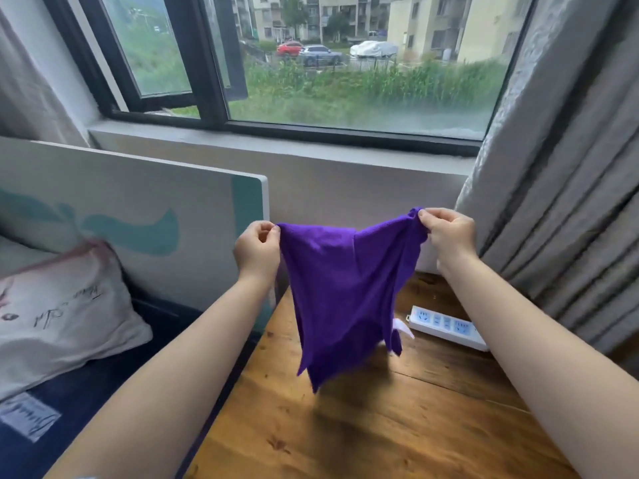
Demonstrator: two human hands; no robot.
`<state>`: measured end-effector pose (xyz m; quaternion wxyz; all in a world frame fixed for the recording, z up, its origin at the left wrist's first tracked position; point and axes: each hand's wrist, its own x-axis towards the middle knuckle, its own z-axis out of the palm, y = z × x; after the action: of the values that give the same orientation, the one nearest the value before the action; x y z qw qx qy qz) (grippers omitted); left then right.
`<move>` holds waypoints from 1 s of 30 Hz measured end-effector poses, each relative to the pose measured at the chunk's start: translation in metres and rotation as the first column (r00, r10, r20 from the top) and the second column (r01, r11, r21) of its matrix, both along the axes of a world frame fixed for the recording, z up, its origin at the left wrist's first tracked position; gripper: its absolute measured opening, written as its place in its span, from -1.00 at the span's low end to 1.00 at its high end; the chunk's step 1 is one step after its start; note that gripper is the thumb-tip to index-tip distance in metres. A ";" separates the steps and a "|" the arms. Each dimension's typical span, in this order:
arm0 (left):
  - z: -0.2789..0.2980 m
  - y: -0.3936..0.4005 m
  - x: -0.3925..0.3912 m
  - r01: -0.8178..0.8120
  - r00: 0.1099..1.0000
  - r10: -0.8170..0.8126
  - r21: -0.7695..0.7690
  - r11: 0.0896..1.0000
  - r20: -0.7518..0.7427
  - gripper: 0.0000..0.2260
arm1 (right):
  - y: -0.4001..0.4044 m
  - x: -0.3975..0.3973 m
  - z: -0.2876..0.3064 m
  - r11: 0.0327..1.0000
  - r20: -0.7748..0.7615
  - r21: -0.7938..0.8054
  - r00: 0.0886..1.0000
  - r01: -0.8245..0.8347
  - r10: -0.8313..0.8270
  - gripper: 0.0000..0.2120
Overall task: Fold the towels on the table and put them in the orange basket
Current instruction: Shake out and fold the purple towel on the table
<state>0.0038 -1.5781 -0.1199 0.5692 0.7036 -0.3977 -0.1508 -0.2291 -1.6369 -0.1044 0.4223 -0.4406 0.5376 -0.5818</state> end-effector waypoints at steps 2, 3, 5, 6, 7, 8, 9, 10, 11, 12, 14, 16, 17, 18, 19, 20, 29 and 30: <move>-0.010 -0.004 0.013 -0.011 0.999 0.012 -0.039 0.999 0.034 -0.88 | -0.006 0.003 -0.002 1.000 0.019 -0.016 1.000 -0.017 0.017 -0.73; -0.019 -0.005 0.020 0.004 0.999 -0.003 -0.030 1.000 0.046 -0.89 | -0.006 0.005 -0.008 0.999 0.022 -0.003 0.999 -0.035 0.035 -0.74; -0.044 -0.005 0.036 0.080 0.995 -0.083 0.053 0.995 0.059 -0.90 | -0.004 0.011 -0.029 0.994 0.019 0.052 0.995 -0.095 0.095 -0.76; -0.059 -0.004 0.043 0.137 0.987 -0.146 0.121 0.983 0.071 -0.91 | 0.000 0.014 -0.043 0.987 0.006 0.086 0.991 -0.132 0.132 -0.76; -0.076 -0.001 0.050 0.200 0.971 -0.221 0.201 0.959 0.092 -0.91 | 0.004 0.017 -0.061 0.978 -0.022 0.131 0.986 -0.161 0.165 -0.77; -0.093 0.001 0.056 0.255 0.947 -0.298 0.286 0.924 0.118 -0.91 | 0.010 0.021 -0.080 0.967 -0.061 0.183 0.980 -0.177 0.191 -0.77; -0.109 0.003 0.061 0.298 0.920 -0.366 0.359 0.884 0.139 -0.91 | 0.015 0.024 -0.098 0.955 -0.108 0.234 0.971 -0.183 0.212 -0.79; -0.128 0.004 0.068 0.330 0.890 -0.431 0.441 0.834 0.147 -0.91 | 0.022 0.029 -0.122 0.938 -0.137 0.296 0.963 -0.183 0.231 -0.83; -0.142 0.006 0.072 0.354 0.860 -0.488 0.514 0.781 0.149 -0.90 | 0.030 0.031 -0.140 0.916 -0.160 0.353 0.952 -0.190 0.259 -0.88; -0.158 0.008 0.076 0.383 0.818 -0.559 0.595 0.706 0.138 -0.90 | 0.040 0.036 -0.160 0.888 -0.175 0.416 0.941 -0.196 0.290 -0.89; -0.189 0.011 0.085 0.418 0.698 -0.711 0.755 0.505 0.089 -0.89 | 0.060 0.043 -0.201 0.823 -0.212 0.539 0.916 -0.181 0.340 -0.79; -0.218 0.015 0.096 0.392 0.555 -0.831 0.876 0.282 0.020 -0.88 | 0.083 0.051 -0.240 0.762 -0.264 0.638 0.898 -0.112 0.352 -0.75; -0.225 0.018 0.099 0.365 0.496 -0.868 0.910 0.197 -0.011 -0.87 | 0.093 0.051 -0.251 0.739 -0.296 0.670 0.890 -0.065 0.347 -0.80; -0.234 0.020 0.103 0.331 0.440 -0.897 0.937 0.109 -0.051 -0.87 | 0.103 0.052 -0.263 0.713 -0.336 0.701 0.879 -0.006 0.338 -0.85; -0.245 0.021 0.107 0.301 0.395 -0.914 0.953 0.037 -0.089 -0.86 | 0.112 0.055 -0.276 0.692 -0.383 0.720 0.863 0.055 0.330 -0.89; -0.251 0.022 0.110 0.278 0.362 -0.924 0.960 -0.023 -0.127 -0.85 | 0.119 0.056 -0.283 0.681 -0.424 0.725 0.846 0.102 0.325 -0.89; -0.287 -0.008 0.103 0.310 0.618 -0.786 0.929 0.202 -0.035 -0.75 | 0.104 0.070 -0.302 0.814 -0.818 0.466 0.520 0.347 0.246 -0.69; -0.292 -0.006 0.098 0.318 0.628 -0.777 0.926 0.202 -0.046 -0.74 | 0.099 0.071 -0.303 0.812 -0.835 0.465 0.480 0.352 0.269 -0.71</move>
<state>0.1022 -1.5844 -0.4116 -0.0830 0.7013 -0.6047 -0.3681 -0.1580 -1.5379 -0.4073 0.1855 -0.5078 0.8364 -0.0904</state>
